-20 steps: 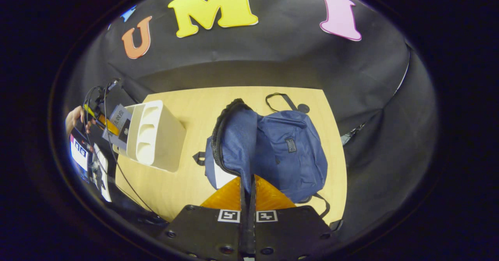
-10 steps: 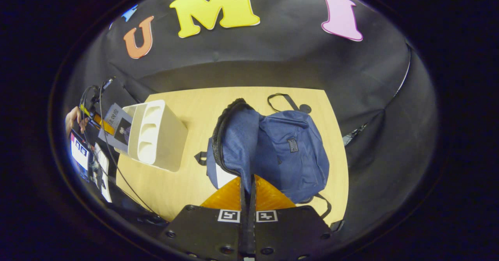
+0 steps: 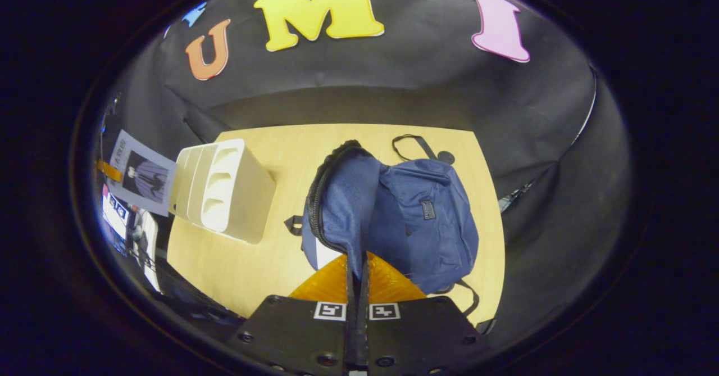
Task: Open the schoolbag, grab two books from the bookshelf and put them into the schoolbag.
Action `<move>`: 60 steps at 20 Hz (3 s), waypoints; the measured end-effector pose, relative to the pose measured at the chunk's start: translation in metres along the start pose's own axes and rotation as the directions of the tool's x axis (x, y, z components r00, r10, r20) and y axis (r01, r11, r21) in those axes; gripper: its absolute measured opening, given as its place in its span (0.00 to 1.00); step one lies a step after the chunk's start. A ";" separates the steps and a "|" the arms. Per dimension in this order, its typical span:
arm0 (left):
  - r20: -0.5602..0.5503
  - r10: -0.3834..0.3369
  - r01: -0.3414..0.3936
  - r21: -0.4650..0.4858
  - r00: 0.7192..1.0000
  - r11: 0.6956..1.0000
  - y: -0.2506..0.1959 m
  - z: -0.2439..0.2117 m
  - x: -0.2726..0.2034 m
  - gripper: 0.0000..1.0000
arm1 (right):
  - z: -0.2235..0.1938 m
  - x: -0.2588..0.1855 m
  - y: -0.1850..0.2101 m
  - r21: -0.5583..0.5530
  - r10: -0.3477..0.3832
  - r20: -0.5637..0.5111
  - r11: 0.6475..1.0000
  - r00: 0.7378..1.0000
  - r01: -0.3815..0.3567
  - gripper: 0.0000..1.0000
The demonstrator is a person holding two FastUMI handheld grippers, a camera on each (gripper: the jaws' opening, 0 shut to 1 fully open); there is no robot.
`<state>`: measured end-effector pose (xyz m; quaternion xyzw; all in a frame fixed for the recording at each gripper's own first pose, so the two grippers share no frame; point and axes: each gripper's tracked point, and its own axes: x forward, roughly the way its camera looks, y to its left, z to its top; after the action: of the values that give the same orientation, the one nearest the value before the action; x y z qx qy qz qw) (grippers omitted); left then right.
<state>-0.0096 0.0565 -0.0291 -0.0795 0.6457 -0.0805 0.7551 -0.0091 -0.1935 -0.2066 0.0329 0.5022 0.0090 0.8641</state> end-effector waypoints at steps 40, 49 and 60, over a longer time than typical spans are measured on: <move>0.075 -0.728 0.715 -0.277 0.682 0.642 -0.390 -0.088 0.240 0.40 | 0.014 -0.018 -0.023 0.072 -0.041 0.029 0.997 0.999 0.039 0.04; 0.130 -0.788 0.782 -0.295 0.602 0.549 -0.435 -0.085 0.277 0.40 | 0.020 -0.017 0.000 0.039 -0.018 0.034 0.999 0.999 0.017 0.00; 0.093 -0.822 0.796 -0.330 0.562 0.507 -0.463 -0.086 0.307 0.43 | 0.017 -0.015 0.013 0.002 -0.015 0.015 1.000 1.000 0.015 0.00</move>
<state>-0.0563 -0.4652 -0.2341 -0.4956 0.5651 -0.3152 0.5794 -0.0010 -0.1822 -0.1843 0.0303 0.4958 0.0019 0.8679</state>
